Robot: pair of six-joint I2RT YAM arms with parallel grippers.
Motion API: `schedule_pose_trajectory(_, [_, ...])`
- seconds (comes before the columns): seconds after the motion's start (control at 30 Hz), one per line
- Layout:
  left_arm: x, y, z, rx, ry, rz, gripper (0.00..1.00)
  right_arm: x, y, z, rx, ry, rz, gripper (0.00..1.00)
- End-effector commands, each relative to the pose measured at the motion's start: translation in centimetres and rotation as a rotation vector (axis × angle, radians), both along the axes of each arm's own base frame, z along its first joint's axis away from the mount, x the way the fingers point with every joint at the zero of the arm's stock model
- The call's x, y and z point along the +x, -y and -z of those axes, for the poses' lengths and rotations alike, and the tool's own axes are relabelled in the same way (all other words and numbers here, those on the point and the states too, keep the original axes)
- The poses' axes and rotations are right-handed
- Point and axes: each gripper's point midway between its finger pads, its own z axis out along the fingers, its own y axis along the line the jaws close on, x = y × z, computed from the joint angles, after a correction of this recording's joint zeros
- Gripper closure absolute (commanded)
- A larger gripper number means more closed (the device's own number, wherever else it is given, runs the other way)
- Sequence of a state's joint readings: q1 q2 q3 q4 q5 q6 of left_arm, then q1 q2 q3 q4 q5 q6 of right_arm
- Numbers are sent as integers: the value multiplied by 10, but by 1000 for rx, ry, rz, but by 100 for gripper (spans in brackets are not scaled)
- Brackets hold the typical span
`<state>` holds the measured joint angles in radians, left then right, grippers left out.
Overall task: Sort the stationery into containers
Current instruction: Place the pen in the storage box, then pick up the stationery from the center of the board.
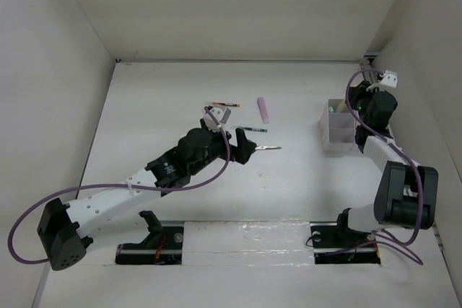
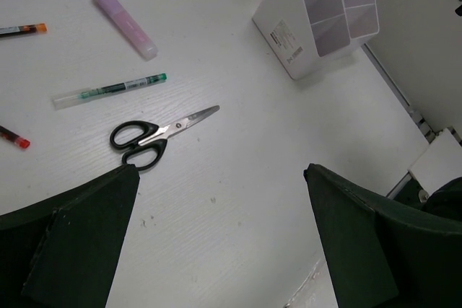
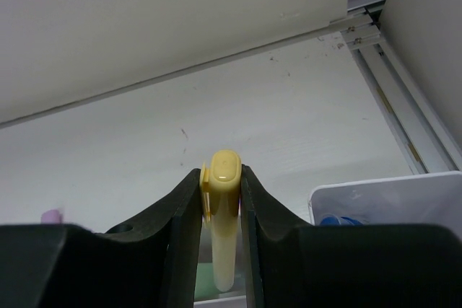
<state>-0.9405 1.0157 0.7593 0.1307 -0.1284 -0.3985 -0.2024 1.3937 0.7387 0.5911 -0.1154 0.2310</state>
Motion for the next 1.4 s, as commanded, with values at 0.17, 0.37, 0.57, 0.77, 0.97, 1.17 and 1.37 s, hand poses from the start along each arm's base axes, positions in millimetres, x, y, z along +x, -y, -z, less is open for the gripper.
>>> schedule_pose_trajectory(0.17, [2,-3,-17,-38,48,-13,0,1,-1,-20,-9,69,4,56])
schedule_pose_trajectory(0.37, [10,-8,-11,-29,20,-78,0,-14,-25,-64,-20,189,-55,0])
schedule_pose_trajectory(0.57, [27,-4,0,-25,-59,-158,0,-39,-46,-126,-2,236,19,0])
schedule_pose_trajectory(0.77, [68,18,22,54,-165,-217,0,-76,-82,-171,75,223,58,0])
schedule_pose_trajectory(0.97, [121,59,46,157,-249,-293,0,-119,-141,-184,148,261,-281,0])
schedule_pose_trajectory(1.17, [172,85,101,293,-344,-386,0,-150,-118,-161,231,162,-92,0])
schedule_pose_trajectory(1.37, [206,113,123,302,-407,-486,8,-181,-131,-164,246,183,-184,0])
